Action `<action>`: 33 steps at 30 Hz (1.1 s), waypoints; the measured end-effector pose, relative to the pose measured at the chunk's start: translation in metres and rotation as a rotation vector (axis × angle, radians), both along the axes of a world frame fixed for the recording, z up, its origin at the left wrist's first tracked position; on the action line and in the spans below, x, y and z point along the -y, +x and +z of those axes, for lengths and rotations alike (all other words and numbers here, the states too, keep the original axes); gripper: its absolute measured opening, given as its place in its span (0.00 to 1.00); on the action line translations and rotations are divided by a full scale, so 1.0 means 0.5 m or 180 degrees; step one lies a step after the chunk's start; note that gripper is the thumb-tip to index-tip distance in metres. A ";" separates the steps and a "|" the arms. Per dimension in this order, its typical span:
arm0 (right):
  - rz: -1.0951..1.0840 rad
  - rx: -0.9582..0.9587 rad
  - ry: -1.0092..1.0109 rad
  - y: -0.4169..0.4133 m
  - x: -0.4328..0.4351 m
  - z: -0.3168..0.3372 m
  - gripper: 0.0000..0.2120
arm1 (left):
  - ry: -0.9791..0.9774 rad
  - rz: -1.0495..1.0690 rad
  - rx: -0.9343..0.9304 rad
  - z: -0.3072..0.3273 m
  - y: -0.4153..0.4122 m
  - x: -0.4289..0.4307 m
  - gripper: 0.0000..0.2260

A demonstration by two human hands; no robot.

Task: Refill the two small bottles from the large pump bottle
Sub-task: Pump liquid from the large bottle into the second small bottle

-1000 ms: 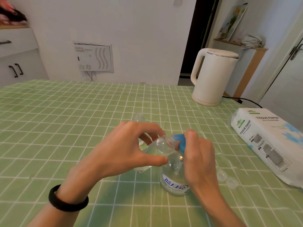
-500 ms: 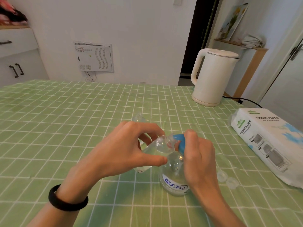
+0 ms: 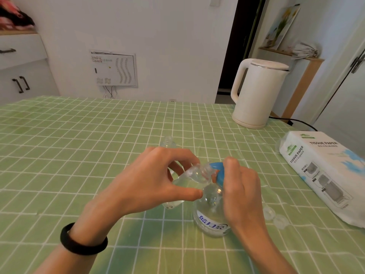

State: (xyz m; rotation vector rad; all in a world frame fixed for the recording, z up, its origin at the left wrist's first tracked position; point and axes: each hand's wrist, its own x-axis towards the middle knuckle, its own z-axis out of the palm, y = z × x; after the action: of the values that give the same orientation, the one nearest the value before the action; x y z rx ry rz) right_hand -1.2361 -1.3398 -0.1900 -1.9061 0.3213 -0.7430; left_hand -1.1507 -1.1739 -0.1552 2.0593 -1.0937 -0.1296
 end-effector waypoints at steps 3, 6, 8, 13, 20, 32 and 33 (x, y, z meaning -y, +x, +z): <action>0.0013 0.0003 0.0013 -0.001 -0.002 -0.001 0.27 | -0.0048 -0.0013 -0.0036 -0.001 0.000 0.001 0.15; 0.0000 0.0034 -0.0026 -0.001 -0.004 -0.002 0.31 | -0.0089 -0.0016 -0.0051 0.000 0.000 -0.001 0.14; -0.0001 0.0022 -0.0040 -0.001 -0.005 -0.001 0.32 | -0.0090 -0.0017 -0.0051 0.000 0.000 -0.002 0.14; -0.0019 -0.0013 -0.0005 0.001 -0.002 0.002 0.26 | -0.0050 -0.0026 -0.0036 -0.001 0.000 0.000 0.15; -0.0007 0.0020 -0.0019 -0.002 -0.006 -0.001 0.31 | -0.0069 -0.0014 -0.0036 -0.003 0.002 0.001 0.15; 0.0008 -0.0023 0.0033 -0.003 -0.005 0.004 0.26 | -0.0030 0.0027 -0.0021 -0.003 0.002 0.000 0.15; 0.0008 -0.0020 0.0026 -0.003 -0.006 0.003 0.28 | -0.0042 0.0031 -0.0024 -0.003 0.002 0.000 0.15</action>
State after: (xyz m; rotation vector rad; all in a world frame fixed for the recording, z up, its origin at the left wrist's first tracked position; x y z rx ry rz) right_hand -1.2377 -1.3369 -0.1883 -1.9010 0.3252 -0.7331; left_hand -1.1496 -1.1737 -0.1568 2.0506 -1.0772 -0.1248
